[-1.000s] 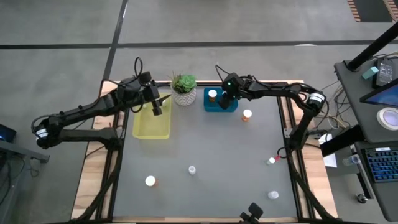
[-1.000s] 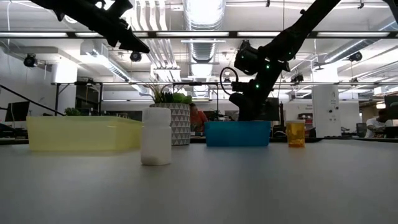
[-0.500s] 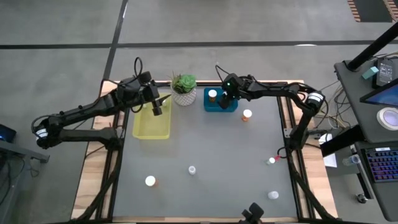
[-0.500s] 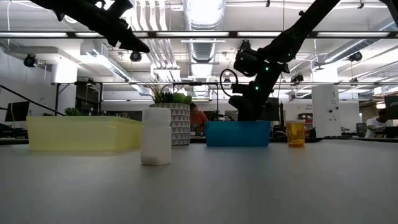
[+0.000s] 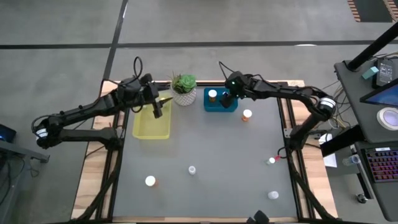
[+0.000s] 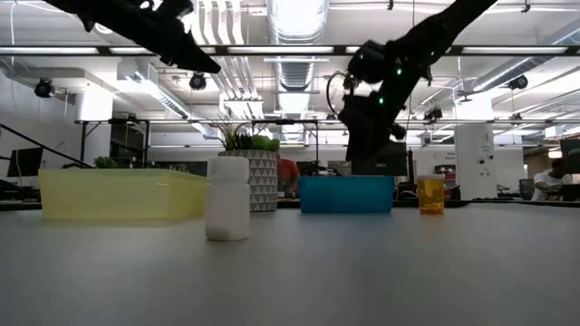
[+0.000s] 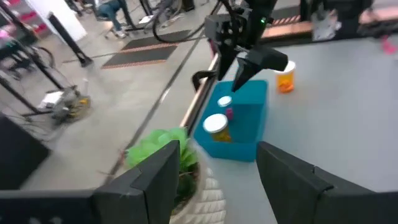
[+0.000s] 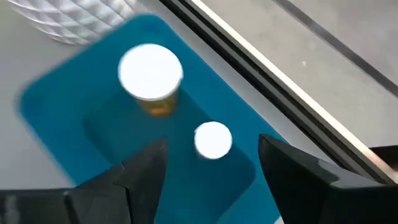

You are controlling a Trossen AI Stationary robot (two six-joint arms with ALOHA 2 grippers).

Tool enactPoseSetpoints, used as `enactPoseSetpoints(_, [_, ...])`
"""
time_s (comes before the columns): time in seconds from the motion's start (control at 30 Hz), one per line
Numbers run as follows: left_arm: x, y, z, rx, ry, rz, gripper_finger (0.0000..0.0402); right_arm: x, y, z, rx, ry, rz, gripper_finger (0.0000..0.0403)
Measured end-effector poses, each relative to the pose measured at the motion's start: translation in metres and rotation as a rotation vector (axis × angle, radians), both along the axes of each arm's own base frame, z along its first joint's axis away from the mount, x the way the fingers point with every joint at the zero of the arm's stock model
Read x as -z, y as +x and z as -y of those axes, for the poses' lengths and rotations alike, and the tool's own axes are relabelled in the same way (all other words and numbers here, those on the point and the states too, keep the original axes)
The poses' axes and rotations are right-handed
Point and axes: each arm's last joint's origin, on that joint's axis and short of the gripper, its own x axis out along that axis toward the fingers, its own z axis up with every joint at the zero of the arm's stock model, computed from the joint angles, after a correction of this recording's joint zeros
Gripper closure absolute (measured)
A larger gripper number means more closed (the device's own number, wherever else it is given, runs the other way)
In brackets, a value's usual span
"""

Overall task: Pick and place medicine bottles into bin by pill shape (circle, oval)
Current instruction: Put the white capsule bottle into the blue bin

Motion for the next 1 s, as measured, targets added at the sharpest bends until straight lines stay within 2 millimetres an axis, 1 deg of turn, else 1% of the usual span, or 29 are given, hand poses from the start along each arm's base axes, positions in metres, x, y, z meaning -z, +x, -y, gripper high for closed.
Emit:
enactPoseSetpoints(0.1, [0.002, 0.002, 0.002, 0.030, -0.062, 0.022, 0.0206, -0.015, 0.002, -0.014, -0.041, -0.027, 0.042, 0.0168])
enactPoseSetpoints(0.2, [0.009, 0.005, 0.005, 0.054, -0.114, 0.019, 0.0206, -0.027, 0.006, -0.029, -0.099, -0.061, 0.079, 0.0175])
enactPoseSetpoints(0.4, [0.022, 0.013, 0.014, 0.071, -0.239, 0.015, 0.0206, -0.040, 0.016, -0.056, -0.212, -0.126, 0.149, 0.0179])
enactPoseSetpoints(0.63, [0.025, 0.022, 0.034, 0.152, -0.311, 0.017, 0.0206, -0.039, 0.018, -0.082, -0.297, -0.191, 0.268, 0.0179])
enactPoseSetpoints(0.87, [0.026, 0.029, 0.051, 0.199, -0.405, 0.035, 0.0206, -0.035, 0.010, -0.106, -0.358, -0.244, 0.398, 0.0179])
enactPoseSetpoints(1.0, [0.028, 0.034, 0.062, 0.232, -0.460, 0.030, 0.0206, -0.029, 0.003, -0.121, -0.379, -0.226, 0.459, 0.0179])
